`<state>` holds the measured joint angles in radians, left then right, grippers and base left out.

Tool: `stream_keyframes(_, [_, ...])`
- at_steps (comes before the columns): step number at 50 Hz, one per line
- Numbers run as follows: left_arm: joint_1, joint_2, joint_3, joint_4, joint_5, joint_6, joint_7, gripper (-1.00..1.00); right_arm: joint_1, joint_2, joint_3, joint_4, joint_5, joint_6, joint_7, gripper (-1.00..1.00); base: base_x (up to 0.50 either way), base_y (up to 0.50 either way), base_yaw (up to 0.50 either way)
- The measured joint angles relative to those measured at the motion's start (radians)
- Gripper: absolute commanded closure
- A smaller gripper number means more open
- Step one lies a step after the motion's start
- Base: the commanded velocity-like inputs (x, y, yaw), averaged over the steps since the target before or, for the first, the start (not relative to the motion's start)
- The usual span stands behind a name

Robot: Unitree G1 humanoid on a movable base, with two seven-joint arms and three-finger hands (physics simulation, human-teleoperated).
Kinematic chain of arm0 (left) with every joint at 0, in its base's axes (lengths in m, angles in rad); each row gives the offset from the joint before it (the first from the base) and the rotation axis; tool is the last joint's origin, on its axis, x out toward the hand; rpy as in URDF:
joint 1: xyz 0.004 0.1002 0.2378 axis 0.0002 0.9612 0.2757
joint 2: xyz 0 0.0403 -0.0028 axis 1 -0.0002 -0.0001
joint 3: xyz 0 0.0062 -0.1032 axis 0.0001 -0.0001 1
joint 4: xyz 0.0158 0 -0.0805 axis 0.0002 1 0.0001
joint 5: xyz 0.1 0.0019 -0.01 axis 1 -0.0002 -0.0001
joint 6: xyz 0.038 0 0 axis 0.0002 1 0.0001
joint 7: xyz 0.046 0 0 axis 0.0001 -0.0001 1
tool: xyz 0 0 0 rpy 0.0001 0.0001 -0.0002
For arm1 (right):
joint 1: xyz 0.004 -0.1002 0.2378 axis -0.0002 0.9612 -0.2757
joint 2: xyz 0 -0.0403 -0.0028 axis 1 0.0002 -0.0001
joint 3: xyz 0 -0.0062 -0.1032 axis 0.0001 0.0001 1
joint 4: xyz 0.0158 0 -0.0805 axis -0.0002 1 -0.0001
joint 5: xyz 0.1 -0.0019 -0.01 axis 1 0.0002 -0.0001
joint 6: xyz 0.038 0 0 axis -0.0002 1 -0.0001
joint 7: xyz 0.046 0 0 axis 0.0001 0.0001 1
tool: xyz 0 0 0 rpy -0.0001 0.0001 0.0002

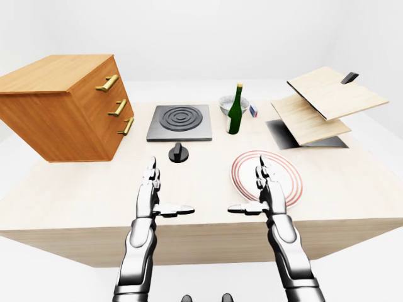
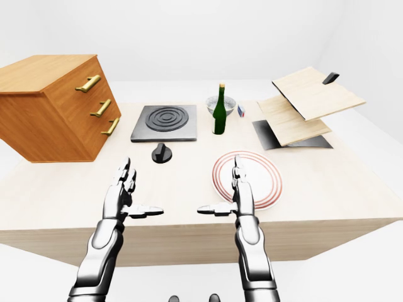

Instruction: Turn on the stove.

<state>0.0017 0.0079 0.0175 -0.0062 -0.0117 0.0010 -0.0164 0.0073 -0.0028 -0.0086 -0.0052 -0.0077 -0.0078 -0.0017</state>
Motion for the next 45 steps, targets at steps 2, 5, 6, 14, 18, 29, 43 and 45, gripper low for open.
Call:
stream_keyframes(2, [0.001,0.002,0.005,-0.004,-0.004,0.001,-0.005,-1.00,0.004,-0.001,-0.001,-0.003,-0.004,-0.004,-0.002,-1.00,0.00,0.00,0.00])
stream_keyframes(5, [0.003,0.005,0.011,-0.008,-0.009,0.003,-0.012,-1.00,0.009,-0.001,-0.002,-0.007,-0.010,-0.010,-0.004,-1.00,0.00,0.00,0.00])
stream_keyframes(6, [0.003,0.006,0.013,-0.008,-0.010,0.003,-0.013,-1.00,0.011,-0.002,-0.002,-0.008,-0.011,-0.011,-0.005,-1.00,0.00,0.00,0.00])
stream_keyframes(14, [0.002,0.011,0.025,-0.013,-0.021,0.007,-0.023,-1.00,0.018,-0.003,-0.002,-0.010,-0.024,-0.025,-0.012,-1.00,0.00,0.00,0.00])
stream_keyframes(18, [0.002,0.012,0.029,-0.015,-0.025,0.009,-0.026,-1.00,0.024,-0.003,-0.001,-0.015,-0.026,-0.032,-0.009,-1.00,0.00,0.00,0.00])
stream_keyframes(29, [0.000,0.015,0.036,-0.012,-0.030,0.012,-0.029,-1.00,0.027,-0.006,-0.002,-0.018,-0.021,-0.029,0.008,-1.00,0.18,0.00,0.00])
stream_keyframes(43, [-0.021,0.019,0.040,0.025,-0.031,0.002,-0.027,-1.00,0.002,-0.010,-0.008,0.025,-0.017,-0.042,0.025,-1.00,0.39,0.00,0.00])
stream_keyframes(45, [-0.023,0.019,0.040,0.030,-0.031,0.000,-0.027,-1.00,-0.001,-0.010,-0.009,0.030,-0.017,-0.044,0.026,-1.00,0.39,0.00,0.00])
